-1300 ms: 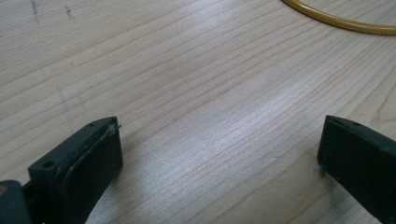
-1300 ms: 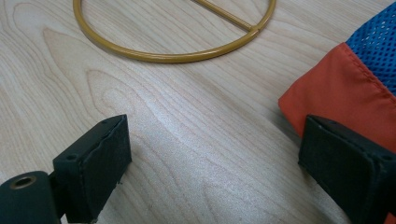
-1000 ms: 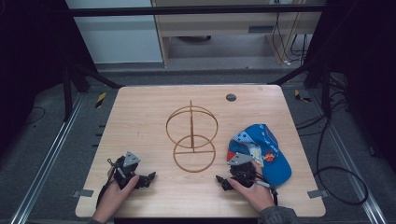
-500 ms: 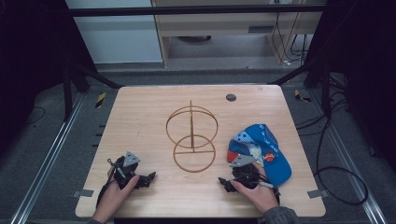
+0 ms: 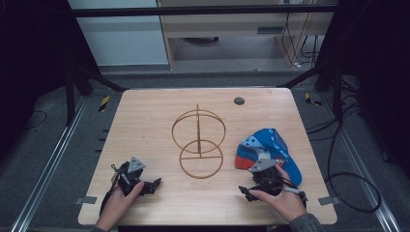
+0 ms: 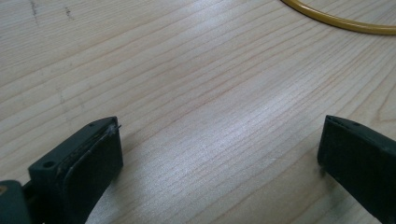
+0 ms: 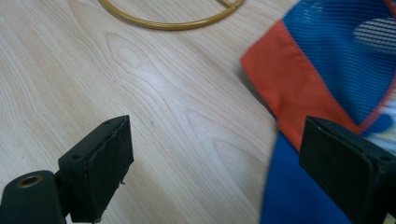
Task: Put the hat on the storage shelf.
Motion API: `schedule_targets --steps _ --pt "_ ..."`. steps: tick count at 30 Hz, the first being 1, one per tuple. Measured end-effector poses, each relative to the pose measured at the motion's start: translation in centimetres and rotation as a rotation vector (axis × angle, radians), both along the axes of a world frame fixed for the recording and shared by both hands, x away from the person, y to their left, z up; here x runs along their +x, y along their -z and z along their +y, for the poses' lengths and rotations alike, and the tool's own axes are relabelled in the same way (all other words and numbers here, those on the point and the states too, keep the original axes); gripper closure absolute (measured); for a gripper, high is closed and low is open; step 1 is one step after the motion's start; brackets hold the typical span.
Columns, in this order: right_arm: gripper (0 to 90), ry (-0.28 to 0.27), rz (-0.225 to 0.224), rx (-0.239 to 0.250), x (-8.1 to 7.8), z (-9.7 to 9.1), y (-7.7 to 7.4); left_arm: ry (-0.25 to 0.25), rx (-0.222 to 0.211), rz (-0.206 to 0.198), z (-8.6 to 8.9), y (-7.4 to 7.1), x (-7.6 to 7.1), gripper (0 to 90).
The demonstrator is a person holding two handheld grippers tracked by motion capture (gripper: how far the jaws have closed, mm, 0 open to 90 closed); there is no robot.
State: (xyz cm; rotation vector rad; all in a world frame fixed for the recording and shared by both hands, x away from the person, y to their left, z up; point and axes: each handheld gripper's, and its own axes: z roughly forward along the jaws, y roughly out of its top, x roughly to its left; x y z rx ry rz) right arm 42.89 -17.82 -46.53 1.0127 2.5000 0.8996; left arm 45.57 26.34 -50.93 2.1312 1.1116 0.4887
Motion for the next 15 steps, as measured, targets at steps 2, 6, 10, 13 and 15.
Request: schedule_targets --steps 2,6,10,13,15 --pt "11.2 0.01 0.001 0.0 0.0 -0.9 -0.6 0.0 0.0 0.0 0.0 0.0 0.0 0.0" --pt "17.0 0.035 0.02 -0.028 0.0 -2.7 -1.7 0.0 0.0 0.0 0.0 0.0 0.0 0.0" --pt "21.1 0.06 0.026 -0.047 0.3 -4.2 -2.8 0.0 0.0 0.0 0.0 0.0 0.0 0.0" --pt "24.2 0.089 0.019 -0.066 0.8 -5.4 -3.9 0.0 0.0 0.0 0.0 0.0 0.0 0.0" --pt "25.2 0.096 0.017 -0.072 1.1 -5.7 -4.2 0.0 0.0 0.0 0.0 0.0 0.0 0.0"
